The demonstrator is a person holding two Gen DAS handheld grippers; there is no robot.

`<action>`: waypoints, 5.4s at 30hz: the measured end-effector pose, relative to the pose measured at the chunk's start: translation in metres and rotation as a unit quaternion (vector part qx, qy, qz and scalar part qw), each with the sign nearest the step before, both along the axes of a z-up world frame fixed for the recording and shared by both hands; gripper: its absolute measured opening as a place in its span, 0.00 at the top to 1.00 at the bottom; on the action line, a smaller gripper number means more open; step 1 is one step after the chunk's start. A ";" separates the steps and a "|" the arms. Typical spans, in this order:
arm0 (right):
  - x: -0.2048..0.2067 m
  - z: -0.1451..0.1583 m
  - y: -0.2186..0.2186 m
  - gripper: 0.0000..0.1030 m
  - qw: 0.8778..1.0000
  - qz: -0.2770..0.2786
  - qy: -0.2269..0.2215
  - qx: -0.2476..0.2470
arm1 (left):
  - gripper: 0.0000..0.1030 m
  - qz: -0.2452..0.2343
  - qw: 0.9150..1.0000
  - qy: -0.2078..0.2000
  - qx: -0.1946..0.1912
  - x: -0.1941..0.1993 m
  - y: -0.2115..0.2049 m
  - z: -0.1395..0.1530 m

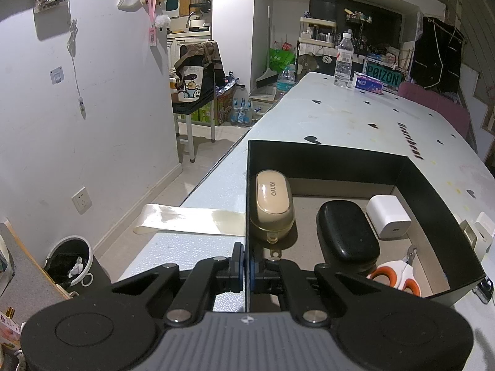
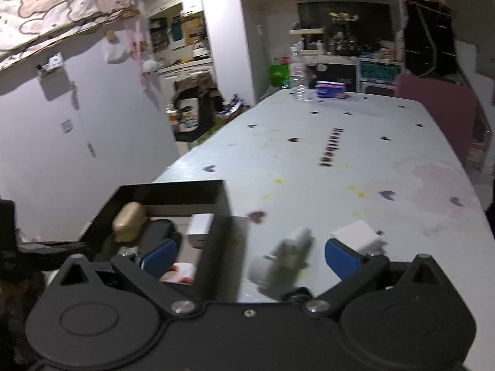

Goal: Organize rigid objects
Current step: 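Move the right gripper back over the black smartwatch, then grasp the black smartwatch with the right gripper, then lower the smartwatch into the black box and open the right gripper, then move the right gripper back over the white round tape measure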

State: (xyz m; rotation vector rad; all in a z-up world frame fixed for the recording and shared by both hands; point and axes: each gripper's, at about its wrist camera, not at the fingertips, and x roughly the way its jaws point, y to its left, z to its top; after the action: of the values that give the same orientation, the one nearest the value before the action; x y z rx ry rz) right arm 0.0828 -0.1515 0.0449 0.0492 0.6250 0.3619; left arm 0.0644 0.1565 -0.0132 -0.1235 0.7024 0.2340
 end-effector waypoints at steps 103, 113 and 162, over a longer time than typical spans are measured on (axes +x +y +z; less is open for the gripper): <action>0.051 -0.012 0.125 0.38 0.991 0.047 0.128 -0.009 | 0.95 -0.002 1.000 -0.002 -0.007 -0.001 0.001 0.001; 0.027 -0.005 0.108 0.18 0.993 0.038 0.108 -0.019 | 0.95 -0.002 1.000 -0.001 -0.005 -0.001 0.002 0.001; 0.015 -0.075 -0.068 0.09 0.991 -0.084 0.106 -0.007 | 0.96 -0.002 1.000 0.001 -0.001 0.000 0.000 0.000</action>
State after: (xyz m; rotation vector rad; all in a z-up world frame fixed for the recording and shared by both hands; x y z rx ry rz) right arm 0.0982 -0.2190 -0.0297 0.1277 0.8271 0.1902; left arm 0.0645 0.1560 -0.0135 -0.1239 0.7045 0.2300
